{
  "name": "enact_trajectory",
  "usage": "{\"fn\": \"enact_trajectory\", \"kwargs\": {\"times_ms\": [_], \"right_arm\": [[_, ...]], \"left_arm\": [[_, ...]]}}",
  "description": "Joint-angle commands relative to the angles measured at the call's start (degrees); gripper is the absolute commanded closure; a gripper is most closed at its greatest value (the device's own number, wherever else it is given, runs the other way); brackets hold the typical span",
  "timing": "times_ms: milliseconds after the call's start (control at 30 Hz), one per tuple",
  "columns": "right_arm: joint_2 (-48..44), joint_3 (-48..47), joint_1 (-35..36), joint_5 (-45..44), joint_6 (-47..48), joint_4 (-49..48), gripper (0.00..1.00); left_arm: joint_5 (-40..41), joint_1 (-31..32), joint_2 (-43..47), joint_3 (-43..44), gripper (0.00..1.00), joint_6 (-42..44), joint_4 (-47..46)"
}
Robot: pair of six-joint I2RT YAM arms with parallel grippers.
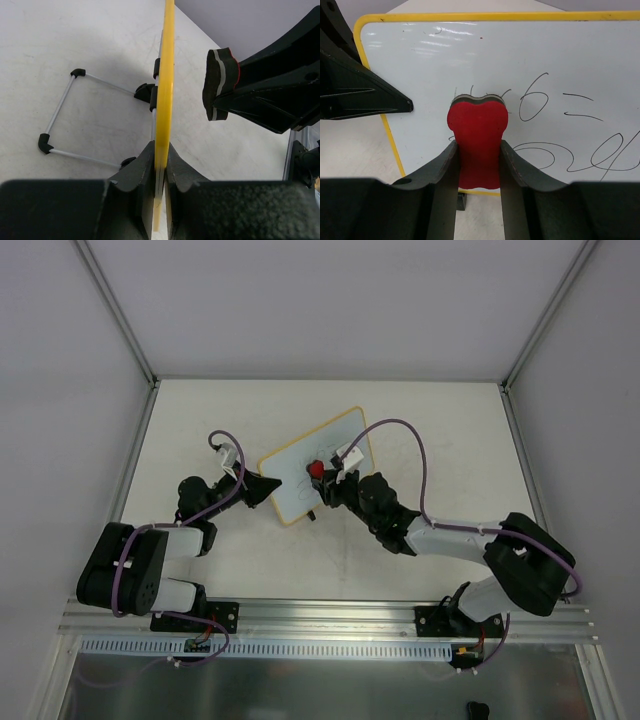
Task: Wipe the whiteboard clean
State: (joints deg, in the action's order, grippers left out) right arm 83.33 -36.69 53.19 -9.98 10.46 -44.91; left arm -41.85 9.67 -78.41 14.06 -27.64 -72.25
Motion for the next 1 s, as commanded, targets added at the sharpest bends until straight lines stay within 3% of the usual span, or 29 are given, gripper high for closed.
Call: {"fn": "enact_trajectory", "kwargs": {"times_ms": [0, 300, 967], "right_arm": [[1.30, -2.07, 0.69, -1.89, 1.76, -5.02, 1.00], [3.42, -3.57, 0.95, -1.62, 2.90, -5.98, 1.00], [13.17, -11.03, 1.39, -0.04, 7.03, -12.31, 1.00]], "left_arm": [[-2.10, -0.36, 0.63, -0.27, 0.91, 1.18, -5.98], [-3.68, -0.36, 0.89, 0.35, 1.00, 0.48, -5.54], [-3.68, -0.27, 1.86, -1.23, 1.00, 2.15, -5.62]]}}
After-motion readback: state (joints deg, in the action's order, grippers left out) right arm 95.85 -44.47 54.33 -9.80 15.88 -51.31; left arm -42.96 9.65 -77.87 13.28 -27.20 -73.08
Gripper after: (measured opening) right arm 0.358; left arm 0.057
